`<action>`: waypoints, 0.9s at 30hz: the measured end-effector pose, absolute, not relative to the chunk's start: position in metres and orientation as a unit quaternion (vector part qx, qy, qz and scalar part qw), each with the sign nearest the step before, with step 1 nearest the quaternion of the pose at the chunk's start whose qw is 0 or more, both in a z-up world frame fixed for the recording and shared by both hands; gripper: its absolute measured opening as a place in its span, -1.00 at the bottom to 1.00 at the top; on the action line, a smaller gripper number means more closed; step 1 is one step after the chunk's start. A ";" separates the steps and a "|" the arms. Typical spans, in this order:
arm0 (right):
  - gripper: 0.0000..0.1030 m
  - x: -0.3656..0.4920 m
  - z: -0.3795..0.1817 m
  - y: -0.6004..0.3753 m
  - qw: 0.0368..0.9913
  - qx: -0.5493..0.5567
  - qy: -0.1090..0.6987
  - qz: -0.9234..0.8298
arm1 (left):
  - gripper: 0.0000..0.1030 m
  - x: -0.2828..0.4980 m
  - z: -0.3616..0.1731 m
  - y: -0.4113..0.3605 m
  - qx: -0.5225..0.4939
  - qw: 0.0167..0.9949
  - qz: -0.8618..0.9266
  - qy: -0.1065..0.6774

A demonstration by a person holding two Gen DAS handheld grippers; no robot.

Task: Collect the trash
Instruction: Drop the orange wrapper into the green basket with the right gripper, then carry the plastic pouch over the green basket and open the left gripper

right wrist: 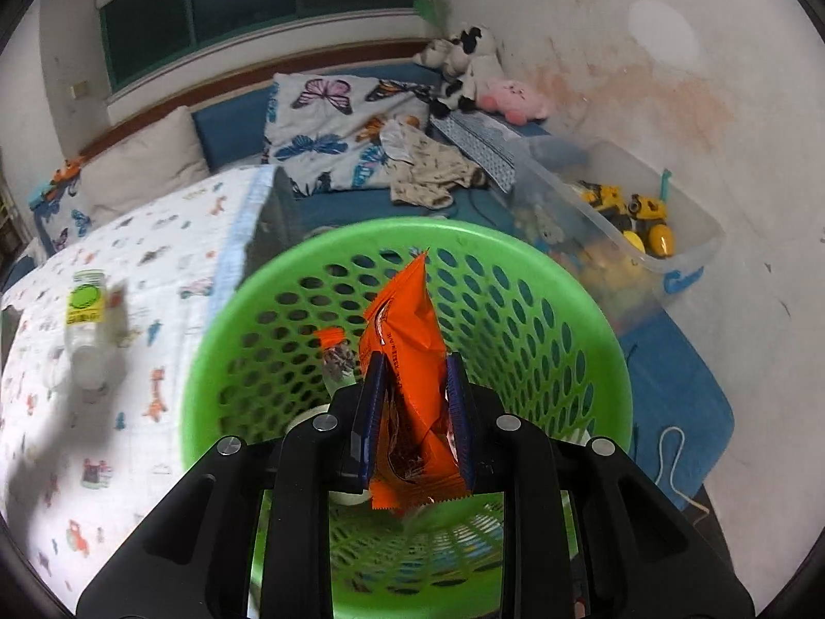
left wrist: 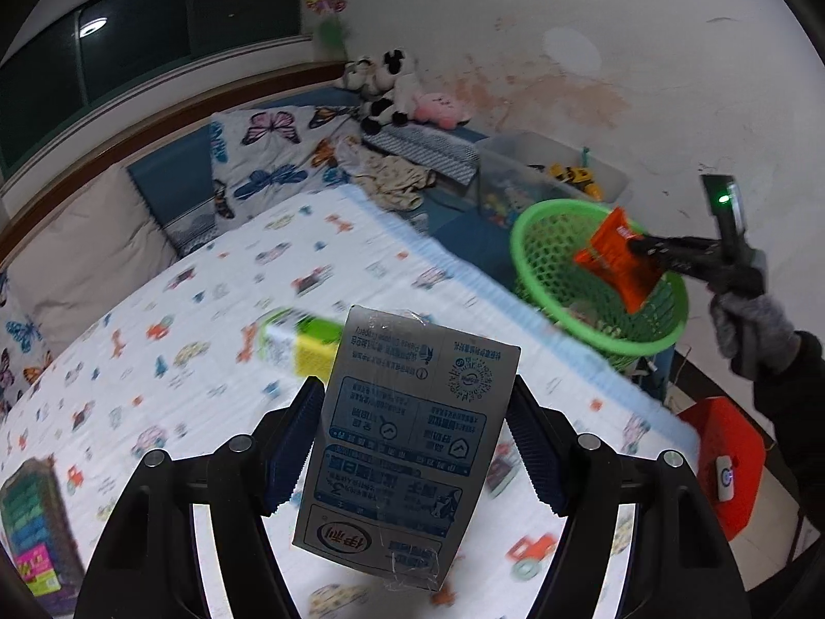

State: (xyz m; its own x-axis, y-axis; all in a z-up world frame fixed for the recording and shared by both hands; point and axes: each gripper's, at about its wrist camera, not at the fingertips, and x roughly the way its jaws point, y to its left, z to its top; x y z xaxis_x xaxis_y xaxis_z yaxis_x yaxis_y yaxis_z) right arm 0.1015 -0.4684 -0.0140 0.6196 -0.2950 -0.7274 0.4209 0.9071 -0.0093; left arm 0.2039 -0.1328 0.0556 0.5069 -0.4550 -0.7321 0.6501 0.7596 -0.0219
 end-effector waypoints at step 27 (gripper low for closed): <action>-0.03 0.052 0.012 -0.482 0.909 0.097 0.336 -0.227 | 0.33 0.211 0.058 -0.298 0.123 0.818 -0.418 0.377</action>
